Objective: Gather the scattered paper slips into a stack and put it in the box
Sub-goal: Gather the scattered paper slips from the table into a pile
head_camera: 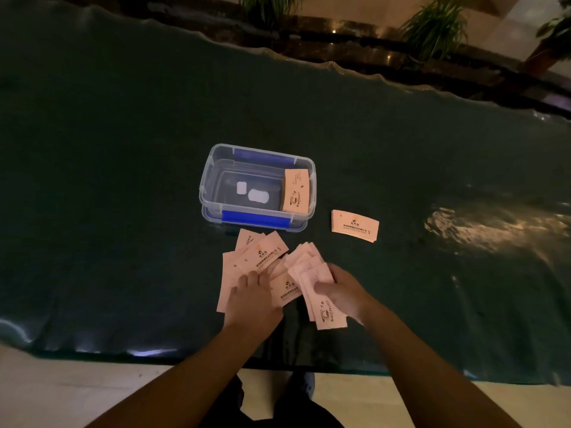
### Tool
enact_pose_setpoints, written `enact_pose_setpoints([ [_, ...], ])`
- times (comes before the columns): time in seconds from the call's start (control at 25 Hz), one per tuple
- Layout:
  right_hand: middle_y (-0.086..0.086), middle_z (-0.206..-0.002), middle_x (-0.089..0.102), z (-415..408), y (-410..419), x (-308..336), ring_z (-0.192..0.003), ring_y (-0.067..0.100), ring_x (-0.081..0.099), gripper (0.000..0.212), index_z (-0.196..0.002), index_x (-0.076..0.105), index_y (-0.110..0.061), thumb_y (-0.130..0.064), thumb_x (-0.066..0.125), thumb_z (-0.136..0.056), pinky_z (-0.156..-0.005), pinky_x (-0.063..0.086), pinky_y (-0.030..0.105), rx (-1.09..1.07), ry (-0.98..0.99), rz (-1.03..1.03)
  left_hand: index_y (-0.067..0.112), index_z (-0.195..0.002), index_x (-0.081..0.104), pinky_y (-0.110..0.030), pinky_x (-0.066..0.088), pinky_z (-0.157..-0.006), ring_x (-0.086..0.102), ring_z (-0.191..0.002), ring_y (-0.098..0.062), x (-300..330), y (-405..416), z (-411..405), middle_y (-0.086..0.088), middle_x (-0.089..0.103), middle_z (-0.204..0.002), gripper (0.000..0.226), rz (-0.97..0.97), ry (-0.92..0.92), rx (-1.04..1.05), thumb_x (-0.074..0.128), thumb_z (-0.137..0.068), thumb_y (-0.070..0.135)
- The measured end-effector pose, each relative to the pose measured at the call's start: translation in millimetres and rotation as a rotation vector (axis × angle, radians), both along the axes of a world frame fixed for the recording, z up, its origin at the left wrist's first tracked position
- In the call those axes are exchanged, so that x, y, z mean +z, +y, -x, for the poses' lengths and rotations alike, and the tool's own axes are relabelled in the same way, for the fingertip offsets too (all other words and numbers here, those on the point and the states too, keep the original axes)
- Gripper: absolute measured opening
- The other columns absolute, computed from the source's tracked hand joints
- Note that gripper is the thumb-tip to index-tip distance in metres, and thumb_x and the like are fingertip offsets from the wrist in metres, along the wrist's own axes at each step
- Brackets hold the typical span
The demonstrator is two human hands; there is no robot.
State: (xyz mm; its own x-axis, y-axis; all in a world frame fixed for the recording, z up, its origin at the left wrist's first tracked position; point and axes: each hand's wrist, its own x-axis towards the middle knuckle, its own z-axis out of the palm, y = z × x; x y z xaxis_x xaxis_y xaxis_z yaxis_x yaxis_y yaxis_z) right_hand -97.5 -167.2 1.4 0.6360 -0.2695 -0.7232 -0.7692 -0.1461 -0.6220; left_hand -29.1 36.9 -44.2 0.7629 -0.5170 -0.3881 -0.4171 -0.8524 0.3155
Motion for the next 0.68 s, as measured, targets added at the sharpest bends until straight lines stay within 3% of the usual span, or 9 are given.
enact_pose_setpoints([
  [0.16,-0.011,-0.115,0.056,-21.9,-2.9,9.2,-0.105,0.014,0.059,0.061,-0.140,0.058,-0.031,-0.026,0.076,-0.081,-0.081,0.052,0.031,0.565,0.023,0.319,0.022,-0.149,0.031,-0.041,0.046,-0.104,0.046,-0.128,-0.021,2.9,11.4,5.5,-0.002,0.043,-0.146,0.097,-0.055,0.072,0.063,0.068,-0.074,0.070],
  [0.24,-0.010,-0.127,0.053,-36.4,0.7,13.8,-0.116,0.015,0.053,0.072,-0.146,0.054,-0.031,-0.029,0.077,-0.078,-0.089,0.051,0.033,0.826,0.016,0.448,0.019,-0.151,0.028,-0.042,0.048,-0.106,0.045,-0.132,-0.023,3.3,15.4,13.2,-0.004,0.043,-0.147,0.101,-0.089,0.081,0.087,0.068,-0.074,0.071],
  [0.4,-0.006,-0.163,0.034,-59.3,16.5,14.1,-0.143,0.023,0.033,0.071,-0.142,0.056,-0.028,-0.023,0.081,-0.075,-0.111,0.043,0.047,1.236,-0.019,0.627,0.016,-0.143,0.036,-0.041,0.048,-0.106,0.047,-0.127,-0.025,0.0,17.4,25.4,-0.007,0.049,-0.140,0.072,0.021,0.054,0.096,0.057,-0.087,0.056],
  [0.48,-0.002,-0.171,0.026,-64.9,20.9,10.9,-0.156,0.025,0.019,0.076,-0.146,0.053,-0.028,-0.022,0.083,-0.076,-0.126,0.024,0.054,1.374,-0.017,0.686,0.016,-0.143,0.038,-0.042,0.043,-0.111,0.046,-0.127,-0.027,-0.8,20.5,27.6,-0.009,0.049,-0.140,0.061,0.049,0.038,0.051,0.051,-0.094,0.050],
  [0.56,-0.001,-0.173,0.024,-64.8,19.7,8.9,-0.160,0.024,0.012,0.082,-0.152,0.047,-0.026,-0.021,0.083,-0.078,-0.129,0.010,0.053,1.429,-0.018,0.689,0.017,-0.142,0.041,-0.045,0.039,-0.113,0.045,-0.125,-0.028,-0.5,25.9,26.5,-0.010,0.049,-0.139,0.052,0.039,0.010,-0.033,0.045,-0.098,0.044],
  [0.68,-0.001,-0.164,0.038,-52.2,12.4,8.9,-0.154,0.023,0.027,0.084,-0.152,0.045,-0.027,-0.023,0.084,-0.077,-0.126,0.019,0.046,1.359,-0.062,0.650,0.017,-0.138,0.045,-0.045,0.039,-0.110,0.046,-0.123,-0.030,2.9,33.6,23.7,-0.012,0.052,-0.136,0.047,0.094,0.032,-0.014,0.050,-0.096,0.039],
])
